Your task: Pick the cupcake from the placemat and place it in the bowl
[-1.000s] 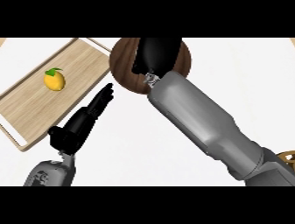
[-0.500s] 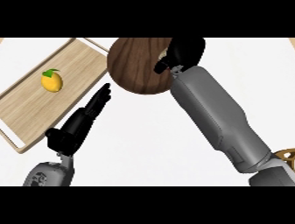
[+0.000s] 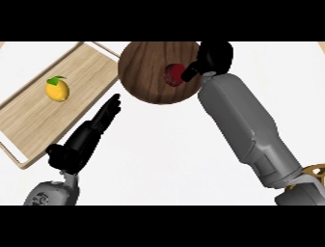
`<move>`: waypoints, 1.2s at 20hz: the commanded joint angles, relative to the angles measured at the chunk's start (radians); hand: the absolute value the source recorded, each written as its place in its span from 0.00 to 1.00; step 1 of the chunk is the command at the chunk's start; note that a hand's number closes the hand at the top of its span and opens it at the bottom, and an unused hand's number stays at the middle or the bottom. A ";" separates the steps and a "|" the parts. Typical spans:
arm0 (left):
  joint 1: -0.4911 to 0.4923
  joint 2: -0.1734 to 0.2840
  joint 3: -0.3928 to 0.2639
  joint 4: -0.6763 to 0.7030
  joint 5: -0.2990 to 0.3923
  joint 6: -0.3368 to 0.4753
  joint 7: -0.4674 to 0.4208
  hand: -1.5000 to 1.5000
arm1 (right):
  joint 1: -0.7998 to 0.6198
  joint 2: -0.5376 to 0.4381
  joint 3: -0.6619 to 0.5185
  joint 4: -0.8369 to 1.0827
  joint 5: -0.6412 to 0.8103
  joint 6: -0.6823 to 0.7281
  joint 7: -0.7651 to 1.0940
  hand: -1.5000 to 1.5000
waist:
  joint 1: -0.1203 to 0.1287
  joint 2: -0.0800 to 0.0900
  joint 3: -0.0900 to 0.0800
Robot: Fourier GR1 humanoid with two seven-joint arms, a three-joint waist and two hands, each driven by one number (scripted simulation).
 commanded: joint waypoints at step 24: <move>0.064 -0.039 -0.021 -0.068 -0.061 0.055 0.032 0.50 | 0.846 -0.264 -0.243 -1.035 -0.310 -0.201 -0.126 0.00 | -0.052 -0.015 0.000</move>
